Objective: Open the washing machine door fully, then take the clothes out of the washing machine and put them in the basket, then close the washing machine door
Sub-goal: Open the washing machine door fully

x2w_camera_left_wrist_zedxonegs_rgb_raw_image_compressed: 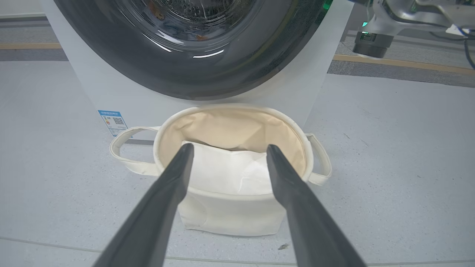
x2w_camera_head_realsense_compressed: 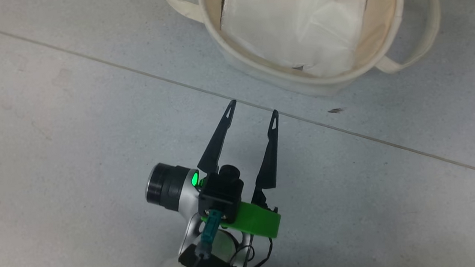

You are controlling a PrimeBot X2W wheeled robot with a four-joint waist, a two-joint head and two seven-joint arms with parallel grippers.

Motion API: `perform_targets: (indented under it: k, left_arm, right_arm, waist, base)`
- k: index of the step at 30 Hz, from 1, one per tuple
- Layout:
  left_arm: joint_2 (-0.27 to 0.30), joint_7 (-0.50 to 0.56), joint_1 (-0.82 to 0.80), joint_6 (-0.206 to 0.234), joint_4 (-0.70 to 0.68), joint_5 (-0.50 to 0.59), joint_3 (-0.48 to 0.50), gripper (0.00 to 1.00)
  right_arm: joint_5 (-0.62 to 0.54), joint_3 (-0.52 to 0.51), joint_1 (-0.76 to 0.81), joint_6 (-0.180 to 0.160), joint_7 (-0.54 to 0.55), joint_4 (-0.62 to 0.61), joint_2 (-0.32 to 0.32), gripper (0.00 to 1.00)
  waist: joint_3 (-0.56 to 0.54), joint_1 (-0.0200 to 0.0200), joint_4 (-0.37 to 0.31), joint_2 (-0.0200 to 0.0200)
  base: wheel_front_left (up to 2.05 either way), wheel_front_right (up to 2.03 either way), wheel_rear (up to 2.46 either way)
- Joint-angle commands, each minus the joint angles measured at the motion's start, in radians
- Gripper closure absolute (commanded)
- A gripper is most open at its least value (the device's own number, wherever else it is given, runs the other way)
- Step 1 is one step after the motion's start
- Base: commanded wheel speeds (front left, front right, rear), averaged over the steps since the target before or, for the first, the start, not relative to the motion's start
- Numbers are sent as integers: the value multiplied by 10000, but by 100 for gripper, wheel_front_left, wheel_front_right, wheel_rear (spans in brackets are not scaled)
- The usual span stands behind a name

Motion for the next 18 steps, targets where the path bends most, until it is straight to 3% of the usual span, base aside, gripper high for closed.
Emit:
perform_targets:
  k: [1,18]
  left_arm:
    - [32,-120,61,126,-315,-114,159,0]
    - [32,-120,695,-124,-117,-4,710,0]
  right_arm:
    - [13,89,-297,6,81,-369,216,100]
    - [239,377,1985,6,1031,-1380,1396,100]
  waist:
    - [45,-2,110,0]
    - [-1112,-2,-139,0]
  base:
    - [0,0,0]
    - [0,0,0]
